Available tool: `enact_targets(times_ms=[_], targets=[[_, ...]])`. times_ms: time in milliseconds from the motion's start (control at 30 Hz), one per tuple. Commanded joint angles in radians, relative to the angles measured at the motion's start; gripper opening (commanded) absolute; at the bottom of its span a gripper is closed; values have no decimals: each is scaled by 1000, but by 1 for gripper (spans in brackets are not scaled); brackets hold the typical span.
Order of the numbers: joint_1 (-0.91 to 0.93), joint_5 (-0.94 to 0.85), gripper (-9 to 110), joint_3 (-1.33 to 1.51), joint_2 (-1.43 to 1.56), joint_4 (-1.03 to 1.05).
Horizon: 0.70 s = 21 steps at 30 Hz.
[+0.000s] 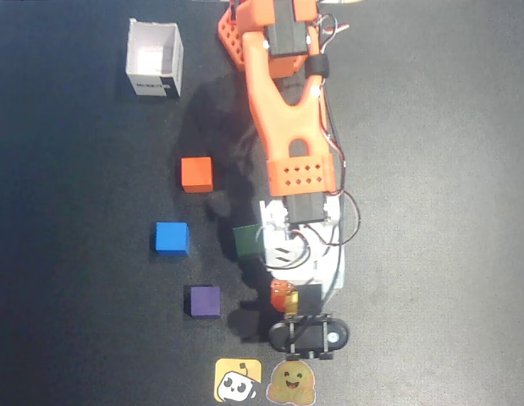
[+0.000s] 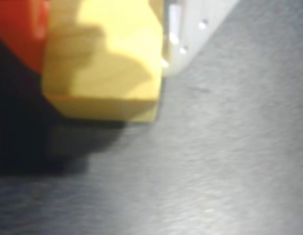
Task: Put the yellow cube on top of the purple cube.
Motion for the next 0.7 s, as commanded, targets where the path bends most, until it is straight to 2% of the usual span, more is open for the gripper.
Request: enact_targets(times_ms=[0,200,500,667], targets=[[18,-2,6,-23,40,-2],[60,0,6,-69,103,110],[127,9,6,-218,213,400],[190,5,6,-249,241,479]])
